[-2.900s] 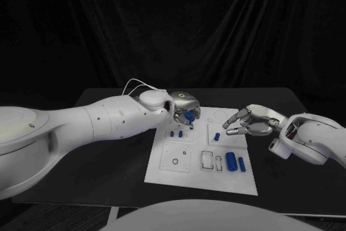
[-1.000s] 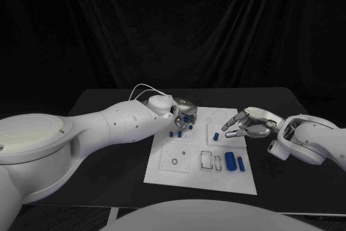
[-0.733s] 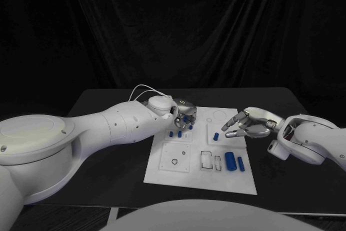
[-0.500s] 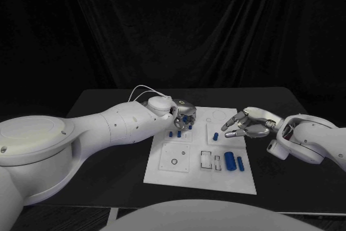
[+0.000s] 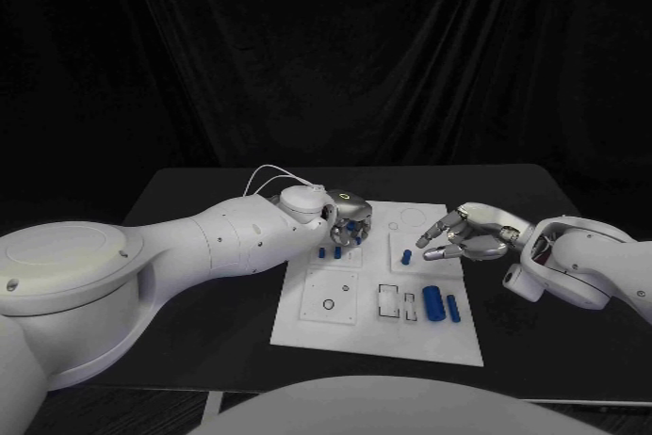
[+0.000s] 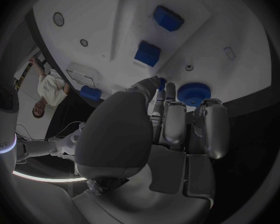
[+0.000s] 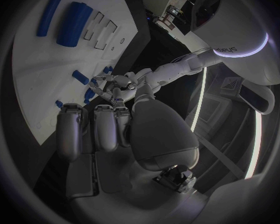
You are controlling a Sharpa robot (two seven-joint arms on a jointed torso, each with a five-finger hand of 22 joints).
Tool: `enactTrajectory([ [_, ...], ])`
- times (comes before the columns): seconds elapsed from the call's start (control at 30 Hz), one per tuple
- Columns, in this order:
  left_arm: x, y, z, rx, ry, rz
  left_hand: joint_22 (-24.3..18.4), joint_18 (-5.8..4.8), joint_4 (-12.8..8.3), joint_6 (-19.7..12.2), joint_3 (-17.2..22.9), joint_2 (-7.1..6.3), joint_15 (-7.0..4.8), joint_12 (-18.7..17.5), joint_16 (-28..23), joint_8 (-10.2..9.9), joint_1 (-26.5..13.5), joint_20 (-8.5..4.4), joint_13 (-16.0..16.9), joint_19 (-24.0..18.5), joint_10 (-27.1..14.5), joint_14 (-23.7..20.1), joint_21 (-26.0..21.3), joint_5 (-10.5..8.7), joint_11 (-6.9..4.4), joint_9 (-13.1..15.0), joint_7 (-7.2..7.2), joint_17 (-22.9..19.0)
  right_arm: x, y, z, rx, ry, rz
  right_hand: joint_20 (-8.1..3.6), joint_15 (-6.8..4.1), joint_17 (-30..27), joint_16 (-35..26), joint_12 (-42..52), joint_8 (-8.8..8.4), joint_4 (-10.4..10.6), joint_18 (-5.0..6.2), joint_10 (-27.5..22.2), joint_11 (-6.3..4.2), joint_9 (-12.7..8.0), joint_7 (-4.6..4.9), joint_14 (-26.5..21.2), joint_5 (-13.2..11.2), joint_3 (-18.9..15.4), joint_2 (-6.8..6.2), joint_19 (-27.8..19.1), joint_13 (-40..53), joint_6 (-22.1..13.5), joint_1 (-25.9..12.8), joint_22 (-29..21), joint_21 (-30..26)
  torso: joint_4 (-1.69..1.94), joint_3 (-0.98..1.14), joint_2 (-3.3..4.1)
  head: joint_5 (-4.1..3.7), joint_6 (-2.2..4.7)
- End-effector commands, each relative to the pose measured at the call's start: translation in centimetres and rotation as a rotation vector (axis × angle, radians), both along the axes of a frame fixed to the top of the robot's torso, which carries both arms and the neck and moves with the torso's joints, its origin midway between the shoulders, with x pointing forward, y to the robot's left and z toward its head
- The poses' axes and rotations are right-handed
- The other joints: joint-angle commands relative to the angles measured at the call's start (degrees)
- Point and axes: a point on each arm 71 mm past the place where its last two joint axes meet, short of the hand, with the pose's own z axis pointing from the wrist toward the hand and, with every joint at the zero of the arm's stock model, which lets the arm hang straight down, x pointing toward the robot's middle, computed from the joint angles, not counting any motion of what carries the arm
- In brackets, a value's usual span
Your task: Assemble the parts on the task board
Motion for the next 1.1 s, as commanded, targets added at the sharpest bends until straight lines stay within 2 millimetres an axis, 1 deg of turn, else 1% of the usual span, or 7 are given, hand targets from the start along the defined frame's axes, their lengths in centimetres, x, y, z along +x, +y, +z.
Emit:
enactTrajectory([
  [0.03,-0.14,-0.46,0.11,-0.027,-0.016,-0.018,10.55,-0.19,0.01,-0.63,0.36,0.18,-0.04,-0.31,0.04,-0.27,-0.65,-0.35,-0.21,1.33,0.54,0.97,-0.15,0.32,0.09,-0.18,-0.04,-0.13,-0.12,-0.04,-0.16,-0.003,0.014,0.002,0.54,-0.34,-0.06,-0.02,-0.79,0.14,-0.09,0.27,1.13,0.06,-0.09,0.00,2.38,-0.03,-0.21,2.90,2.36,-13.05,0.32,2.74,12.32,-0.32,-0.03,0.00,0.00,0.04,-0.01],
  [0.17,-0.10,-0.51,0.05,-0.027,-0.018,-0.016,10.53,-0.17,-0.01,-0.55,0.51,0.28,-0.02,-0.41,-0.12,-0.17,-0.69,-0.35,-0.31,1.31,0.68,0.92,-0.25,0.33,0.11,-0.16,-0.01,-0.37,-0.15,-0.03,-0.19,-0.004,0.017,0.004,0.54,-0.34,-0.06,-0.02,-0.79,0.14,-0.09,0.27,1.13,0.06,-0.09,0.00,2.38,-0.03,-0.21,2.90,2.36,-13.05,0.32,2.74,12.32,-0.32,-0.02,0.01,0.04,0.03,-0.01],
  [0.4,-0.01,-0.54,-0.14,-0.024,-0.018,-0.010,10.51,-0.16,-0.41,0.17,1.05,0.48,-0.05,-0.68,-0.62,0.28,-0.58,-0.35,-0.62,1.31,1.37,0.80,-0.38,0.54,0.01,0.05,0.16,-1.09,-0.18,-0.03,-0.25,-0.005,0.021,0.005,0.54,-0.34,-0.06,-0.02,-0.79,0.14,-0.09,0.27,1.13,0.06,-0.09,0.00,2.38,-0.03,-0.21,2.90,2.36,-13.05,0.32,2.74,12.32,-0.32,0.04,0.01,0.02,-0.35,-0.01],
  [0.7,-0.08,-0.61,-0.41,-0.019,-0.010,-0.009,10.43,-0.10,-1.31,2.40,1.86,0.89,-0.27,-1.10,-1.30,1.38,-0.42,-0.51,-1.17,1.27,2.70,0.73,-0.78,0.92,-0.30,0.69,0.76,-2.06,-0.32,-0.08,-0.53,-0.006,0.029,0.006,0.55,-0.34,-0.06,-0.02,-0.79,0.15,-0.11,0.27,1.13,0.07,-0.09,0.00,2.38,0.00,-0.21,2.94,2.38,-13.05,0.35,2.75,12.33,-0.30,0.01,0.01,0.00,-0.27,-0.01],
  [0.9,-0.08,-0.48,-0.50,-0.015,-0.006,-0.004,10.39,-0.06,-1.75,2.32,1.99,0.73,-0.40,-1.09,-1.54,1.29,-0.47,-0.62,-1.31,1.25,3.52,0.73,-1.00,0.91,-0.49,0.73,0.77,-2.41,-0.39,-0.15,-0.70,-0.006,0.033,0.005,0.55,-0.34,-0.06,-0.02,-0.79,0.15,-0.11,0.27,1.13,0.07,-0.09,0.00,2.38,0.00,-0.21,2.94,2.38,-13.05,0.35,2.75,12.33,-0.30,-0.03,0.00,0.04,-0.26,-0.01],
  [1.07,-0.05,-0.39,-0.49,-0.017,-0.010,-0.004,10.37,-0.05,-2.23,2.86,2.39,1.07,-0.51,-1.15,-1.75,1.50,-0.20,-0.72,-1.43,1.25,4.11,0.73,-1.11,0.98,-0.65,0.89,0.87,-2.69,-0.41,-0.16,-0.76,-0.006,0.034,0.006,0.55,-0.33,-0.10,-0.04,-0.81,0.16,-0.12,0.28,1.12,0.08,-0.09,0.00,2.38,0.01,-0.21,2.96,2.35,-13.08,0.37,2.76,12.31,-0.36,-0.03,0.01,0.03,-0.33,-0.01],
  [1.1,-0.04,-0.37,-0.47,-0.020,-0.012,-0.004,10.35,-0.03,-2.56,3.42,2.57,1.25,-0.60,-1.12,-1.77,1.76,-0.02,-0.80,-1.47,1.24,4.52,0.78,-1.21,0.99,-0.78,1.04,1.02,-2.72,-0.41,-0.16,-0.77,-0.006,0.034,0.006,0.55,-0.33,-0.10,-0.04,-0.81,0.16,-0.12,0.28,1.12,0.08,-0.09,0.00,2.38,0.01,-0.21,2.96,2.35,-13.08,0.37,2.76,12.31,-0.36,-0.01,0.02,0.01,-0.36,-0.01],
])
